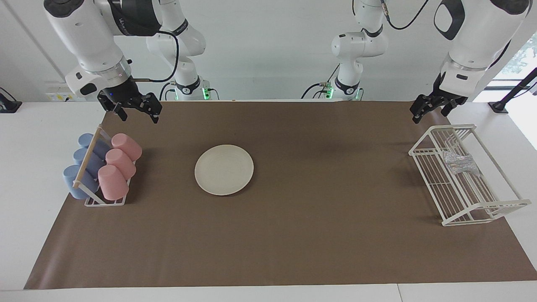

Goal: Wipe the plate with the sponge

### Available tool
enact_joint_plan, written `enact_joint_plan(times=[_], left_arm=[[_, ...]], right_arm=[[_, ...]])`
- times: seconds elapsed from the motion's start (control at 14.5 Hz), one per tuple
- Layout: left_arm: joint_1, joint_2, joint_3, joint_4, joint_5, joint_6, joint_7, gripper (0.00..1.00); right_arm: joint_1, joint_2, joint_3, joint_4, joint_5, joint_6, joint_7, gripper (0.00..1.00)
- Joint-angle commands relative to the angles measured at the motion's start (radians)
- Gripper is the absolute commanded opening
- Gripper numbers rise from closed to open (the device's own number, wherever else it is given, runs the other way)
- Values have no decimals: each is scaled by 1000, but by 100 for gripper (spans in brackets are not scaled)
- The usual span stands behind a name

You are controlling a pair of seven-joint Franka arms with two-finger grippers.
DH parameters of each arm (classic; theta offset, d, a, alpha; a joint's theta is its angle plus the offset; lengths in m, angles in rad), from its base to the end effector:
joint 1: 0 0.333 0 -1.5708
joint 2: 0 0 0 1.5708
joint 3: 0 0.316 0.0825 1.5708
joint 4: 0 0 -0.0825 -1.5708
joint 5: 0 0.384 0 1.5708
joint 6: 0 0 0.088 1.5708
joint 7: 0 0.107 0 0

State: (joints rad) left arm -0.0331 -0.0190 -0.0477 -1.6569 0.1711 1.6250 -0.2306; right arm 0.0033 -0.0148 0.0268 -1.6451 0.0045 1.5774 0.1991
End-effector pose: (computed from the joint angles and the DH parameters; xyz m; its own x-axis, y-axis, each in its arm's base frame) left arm 0.5515 -0.0275 0.6004 0.9903 0.1367 0.0257 0.1391 -0.9757 -0.1694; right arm 0.5480 0.0171 0.5982 0.9843 -0.1683 -0.0526 -0.1682 -0.9857 0.0064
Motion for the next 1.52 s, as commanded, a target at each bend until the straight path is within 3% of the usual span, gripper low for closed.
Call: enact_joint_plan(times=[0.0, 0.14, 0.41, 0.76, 0.97, 1.17, 1.45], left_arm=[[-39, 1, 8, -113, 137, 100, -95, 100], [-37, 23, 8, -162, 246, 159, -101, 100], [-53, 137, 8, -176, 489, 214, -236, 100], [-37, 162, 8, -247, 677, 289, -335, 100], [-33, 177, 9, -256, 696, 311, -351, 100], [-21, 179, 9, -257, 708, 334, -349, 100], [-1, 182, 9, -262, 711, 351, -348, 99]], right_arm=[[33, -17, 13, -7, -24, -7, 120, 100], [35, -16, 34, -2, -23, -2, 228, 100], [34, -17, 155, 1, -5, 1, 504, 100], [34, -24, 255, 1, 121, 10, 879, 100], [34, -24, 274, 1, 156, 38, 986, 100], [34, -27, 289, -1, 150, -3, 1244, 100], [35, -50, 305, -28, 144, -19, 1335, 100]])
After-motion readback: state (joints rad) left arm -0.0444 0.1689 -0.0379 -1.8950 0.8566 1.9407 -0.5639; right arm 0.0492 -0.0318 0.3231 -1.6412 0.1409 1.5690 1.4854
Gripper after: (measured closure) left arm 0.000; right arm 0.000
